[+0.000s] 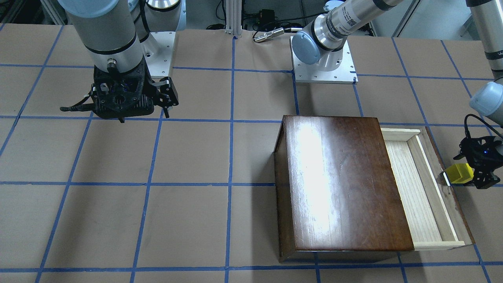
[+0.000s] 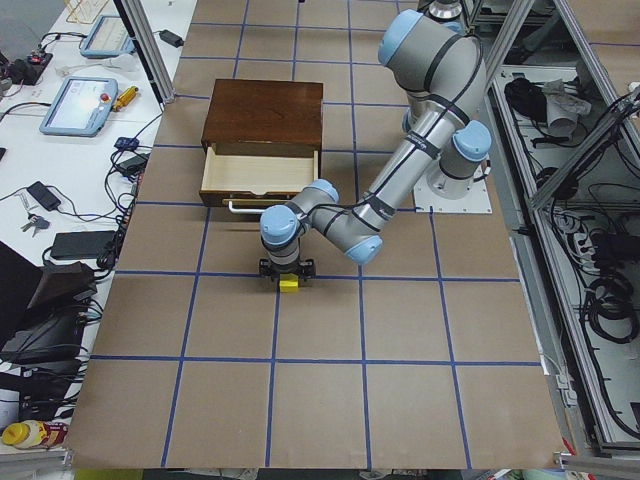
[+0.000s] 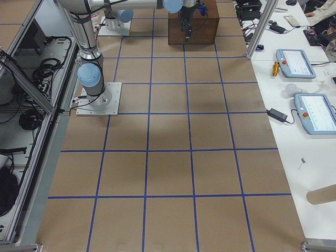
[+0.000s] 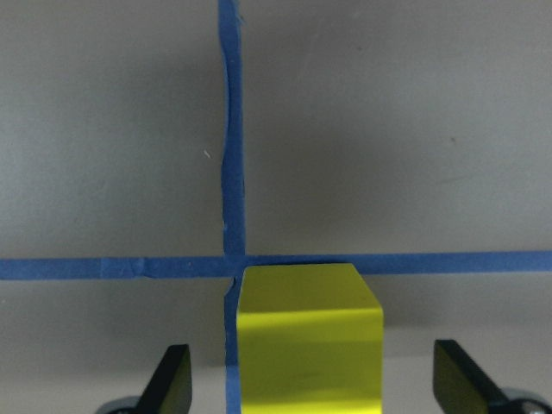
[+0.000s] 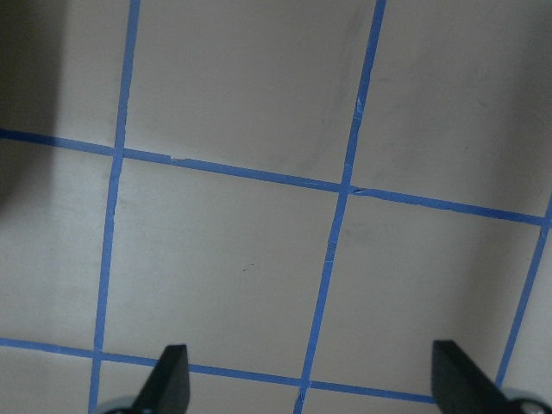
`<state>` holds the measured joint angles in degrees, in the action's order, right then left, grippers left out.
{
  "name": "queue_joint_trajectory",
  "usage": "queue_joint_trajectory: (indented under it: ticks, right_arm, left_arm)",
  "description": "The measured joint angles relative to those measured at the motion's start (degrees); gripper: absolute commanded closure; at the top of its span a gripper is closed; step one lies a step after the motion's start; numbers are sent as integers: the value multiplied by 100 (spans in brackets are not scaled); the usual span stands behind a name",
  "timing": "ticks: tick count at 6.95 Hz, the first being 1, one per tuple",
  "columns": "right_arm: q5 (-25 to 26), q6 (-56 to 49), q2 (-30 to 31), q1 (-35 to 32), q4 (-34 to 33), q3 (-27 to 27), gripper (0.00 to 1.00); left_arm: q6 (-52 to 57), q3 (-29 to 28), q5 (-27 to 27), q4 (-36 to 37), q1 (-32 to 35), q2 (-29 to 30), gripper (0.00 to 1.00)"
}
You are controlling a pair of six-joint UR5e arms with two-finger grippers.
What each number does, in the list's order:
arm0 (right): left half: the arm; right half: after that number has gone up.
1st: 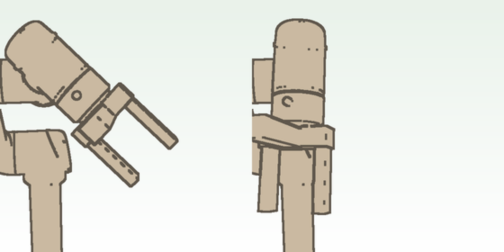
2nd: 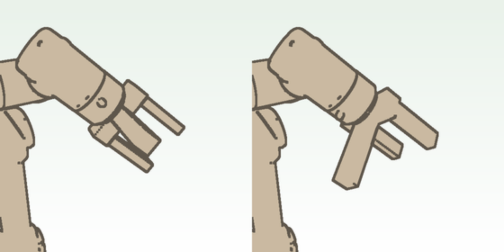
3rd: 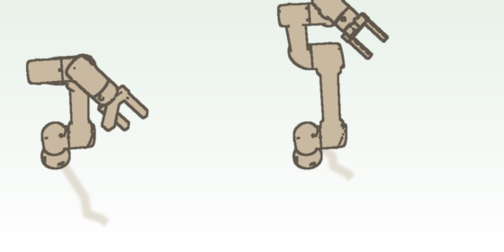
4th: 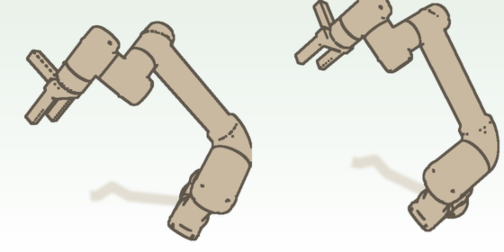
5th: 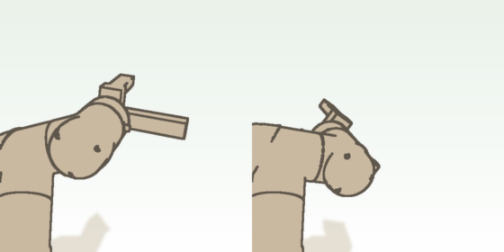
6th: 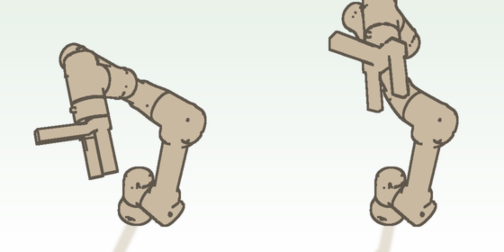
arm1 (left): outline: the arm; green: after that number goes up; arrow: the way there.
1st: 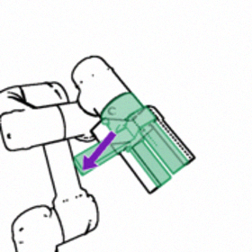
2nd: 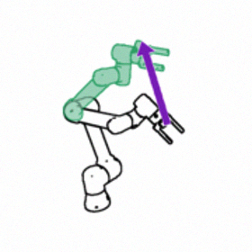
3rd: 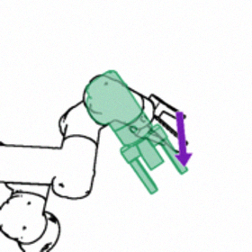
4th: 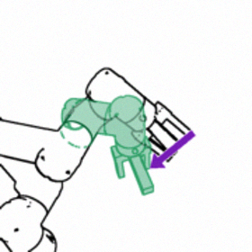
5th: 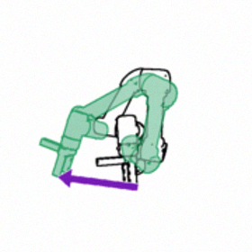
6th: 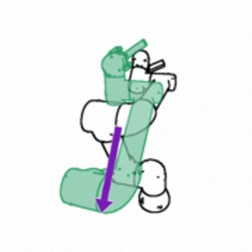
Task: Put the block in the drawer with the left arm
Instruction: 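Close the left gripper on the yellow cube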
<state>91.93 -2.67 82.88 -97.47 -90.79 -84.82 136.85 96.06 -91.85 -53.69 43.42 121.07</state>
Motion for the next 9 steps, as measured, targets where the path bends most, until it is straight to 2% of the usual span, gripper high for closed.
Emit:
queue_joint_trajectory:
  ticks: [3,4,5,6,7,9]
  right_arm:
    - [0,3,0,0,0,0,0]
    - [0,3,0,0,0,0,0]
    - [0,1,0,0,0,0,0]
    - [0,-1,0,0,0,0,0]
    - [0,1,0,0,0,0,0]
    - [0,-3,0,0,0,0,0]
  left_arm:
    - [16,0,0,156,-6,164,0]
    - [22,0,4,166,-7,185,7]
    - [29,0,14,167,-8,193,36]
    - [54,0,22,169,-8,195,71]
    - [128,0,27,172,-8,197,85]
    - [245,-5,34,186,-9,196,85]
